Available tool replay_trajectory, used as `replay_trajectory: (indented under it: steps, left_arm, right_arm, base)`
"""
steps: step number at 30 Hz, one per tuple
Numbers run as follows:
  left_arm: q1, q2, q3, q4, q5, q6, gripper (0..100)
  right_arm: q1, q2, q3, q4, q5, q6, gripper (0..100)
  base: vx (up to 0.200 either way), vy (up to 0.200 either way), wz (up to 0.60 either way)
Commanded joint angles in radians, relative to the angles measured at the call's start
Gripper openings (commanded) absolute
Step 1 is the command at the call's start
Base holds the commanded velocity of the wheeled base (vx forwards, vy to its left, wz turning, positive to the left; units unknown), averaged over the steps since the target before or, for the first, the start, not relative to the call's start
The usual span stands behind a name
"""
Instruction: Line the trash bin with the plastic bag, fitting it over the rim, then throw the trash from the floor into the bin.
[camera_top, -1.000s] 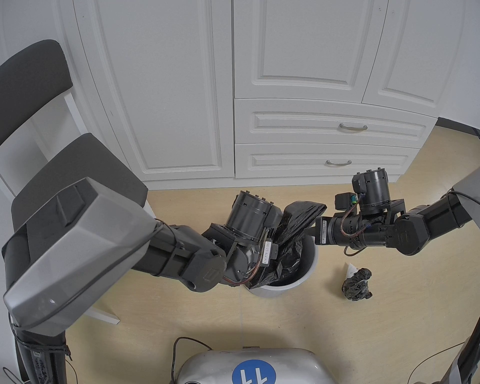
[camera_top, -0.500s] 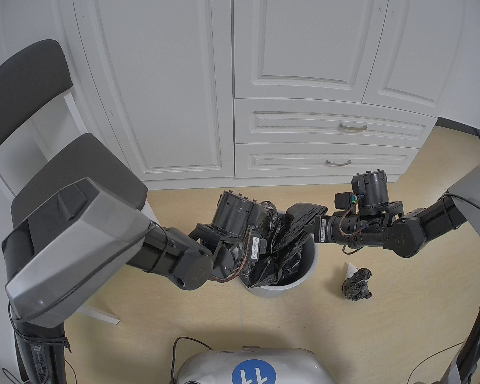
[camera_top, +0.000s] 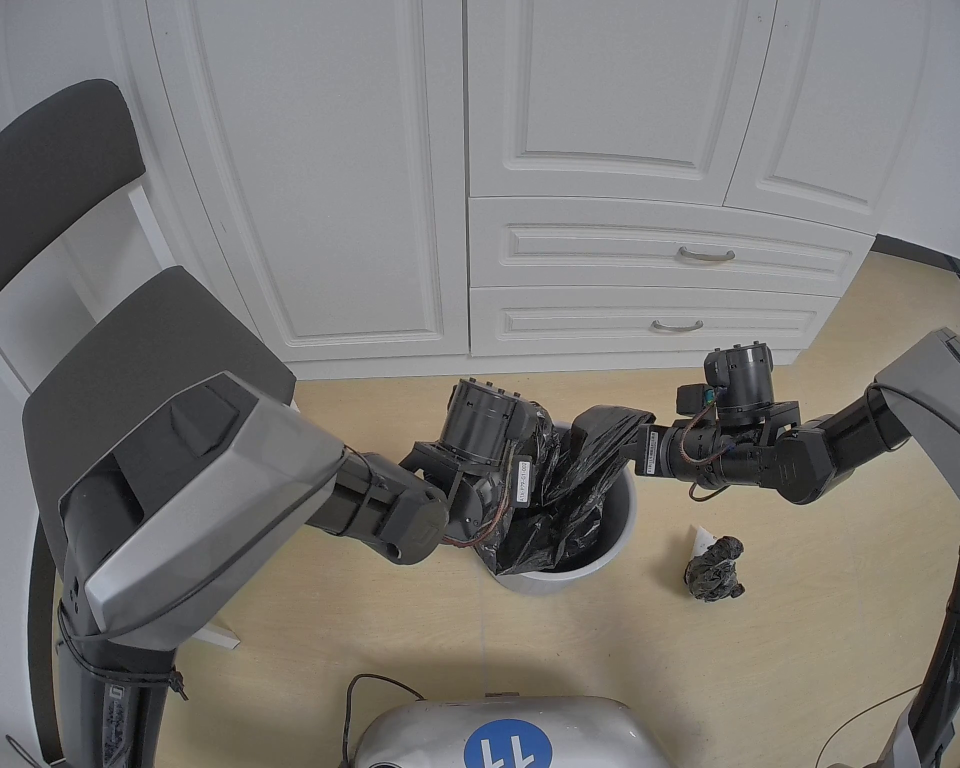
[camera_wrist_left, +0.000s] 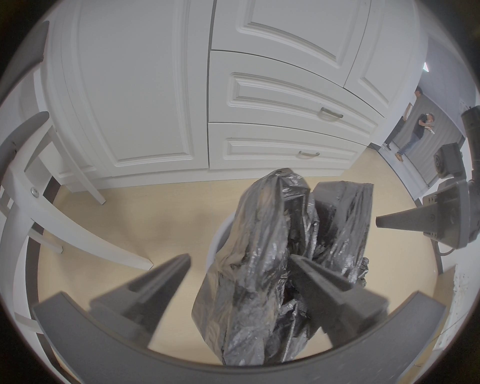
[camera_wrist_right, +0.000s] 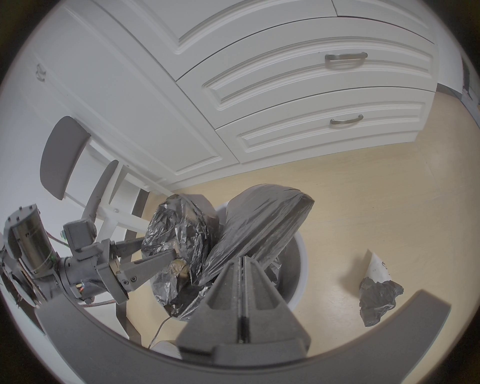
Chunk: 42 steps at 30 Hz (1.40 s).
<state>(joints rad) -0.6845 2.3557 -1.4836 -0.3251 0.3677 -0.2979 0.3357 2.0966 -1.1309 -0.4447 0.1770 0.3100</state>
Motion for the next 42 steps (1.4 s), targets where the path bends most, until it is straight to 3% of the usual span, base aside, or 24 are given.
replay_trajectory:
  steps: [1,5,11,12,24,30,35,38,42]
  left_arm:
    - [0.014,0.013,0.002,-0.003,0.0,-0.007,0]
    - [0.022,-0.01,0.02,-0.005,0.002,-0.007,0]
    - [0.022,-0.029,0.025,-0.005,0.004,-0.007,0]
    - [0.022,-0.029,0.025,-0.003,0.002,-0.007,0]
    - [0.02,-0.029,0.026,-0.003,0.007,-0.007,0]
    - [0.022,-0.03,0.032,-0.005,0.007,-0.007,0]
    - [0.023,-0.036,0.042,-0.005,0.007,-0.007,0]
    - [0.023,-0.047,0.057,-0.006,0.007,-0.007,0]
    - [0.023,-0.052,0.068,-0.015,0.008,-0.007,0]
  right_arm:
    - [-0.011,0.043,-0.033,0.004,0.002,0.015,0]
    - [-0.014,0.057,-0.069,0.015,0.001,0.077,0]
    - [-0.023,0.051,-0.053,0.004,0.004,0.061,0]
    - [-0.021,0.051,-0.055,0.007,0.004,0.058,100]
    - [-0.037,0.006,-0.069,0.112,0.001,0.055,100]
    - [-0.057,0.014,-0.053,0.116,-0.002,-0.017,100]
    - [-0.089,0.102,-0.038,0.104,-0.002,-0.129,100]
    - [-0.093,0.171,-0.087,0.087,-0.002,-0.114,100]
    - [-0.08,0.22,-0.153,0.081,-0.001,0.008,100]
  base:
    - [0.0,0.0,0.0]
    - [0.0,0.0,0.0]
    - [0.0,0.0,0.0]
    - [0.0,0.0,0.0]
    - [0.0,0.0,0.0]
    - [0.0,0.0,0.0]
    - [0.0,0.0,0.0]
    - [0.0,0.0,0.0]
    - [0.0,0.0,0.0]
